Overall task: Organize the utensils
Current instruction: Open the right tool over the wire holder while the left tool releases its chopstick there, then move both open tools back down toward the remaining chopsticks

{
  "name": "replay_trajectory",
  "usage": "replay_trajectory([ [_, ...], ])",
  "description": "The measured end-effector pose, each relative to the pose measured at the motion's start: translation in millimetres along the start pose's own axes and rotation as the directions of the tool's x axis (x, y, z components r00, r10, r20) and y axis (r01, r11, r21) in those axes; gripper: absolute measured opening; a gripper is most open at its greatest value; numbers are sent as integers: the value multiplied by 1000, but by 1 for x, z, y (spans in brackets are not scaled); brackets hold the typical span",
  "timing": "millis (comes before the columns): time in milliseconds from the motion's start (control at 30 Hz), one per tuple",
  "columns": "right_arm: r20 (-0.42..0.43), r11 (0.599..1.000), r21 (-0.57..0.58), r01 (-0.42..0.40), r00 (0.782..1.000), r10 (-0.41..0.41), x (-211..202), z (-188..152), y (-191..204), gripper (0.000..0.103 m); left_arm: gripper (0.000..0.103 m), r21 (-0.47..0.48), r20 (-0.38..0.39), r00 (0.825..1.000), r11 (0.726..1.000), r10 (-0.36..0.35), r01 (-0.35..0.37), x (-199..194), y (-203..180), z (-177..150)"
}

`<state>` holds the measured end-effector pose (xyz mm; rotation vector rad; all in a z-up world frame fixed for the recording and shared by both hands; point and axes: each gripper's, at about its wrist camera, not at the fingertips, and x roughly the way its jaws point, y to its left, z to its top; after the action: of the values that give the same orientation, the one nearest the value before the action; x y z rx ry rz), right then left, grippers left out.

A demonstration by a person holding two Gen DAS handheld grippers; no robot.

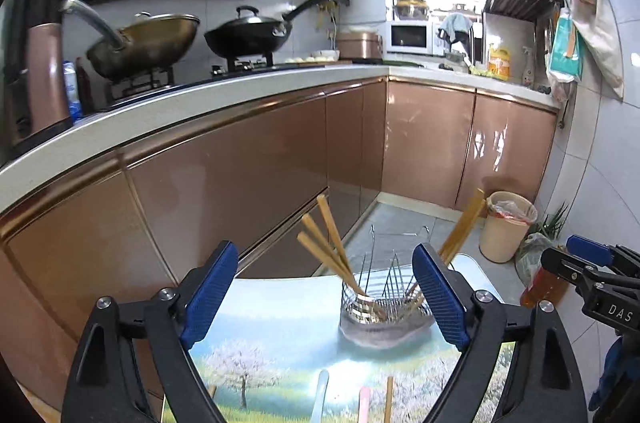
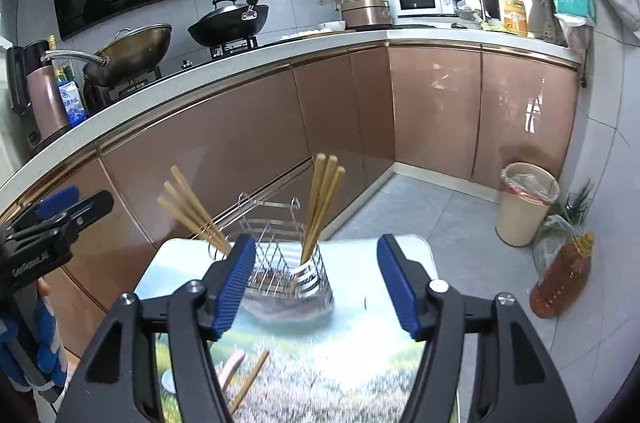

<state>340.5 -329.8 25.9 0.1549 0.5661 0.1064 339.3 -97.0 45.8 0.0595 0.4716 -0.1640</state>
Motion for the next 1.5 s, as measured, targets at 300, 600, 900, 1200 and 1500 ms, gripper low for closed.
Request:
replay_trajectory([
  [300, 28, 1000, -11, 11, 1000, -11, -55, -35, 12, 63, 88, -37, 80, 996, 998, 47, -44, -59, 16, -30],
  [600, 48, 1000, -24, 15, 999, -14, -107, -73, 30, 63, 88, -37, 110, 991, 997, 73, -69, -117, 34, -67],
  [900, 67, 999, -50, 21, 998, -17, -139, -85, 52, 63, 88, -36, 176, 980, 995, 93, -88, -167, 49, -83],
  [1200, 22, 999, -40, 8, 1000, -7, -141, -96, 58, 63, 98, -37, 97, 990, 994, 101, -98, -171, 84, -97],
  [1500, -219, 999, -18, -43, 975, 38, -55, -108, 70, 54, 97, -94, -218, 975, 993, 54, -76, -84, 148, -113],
])
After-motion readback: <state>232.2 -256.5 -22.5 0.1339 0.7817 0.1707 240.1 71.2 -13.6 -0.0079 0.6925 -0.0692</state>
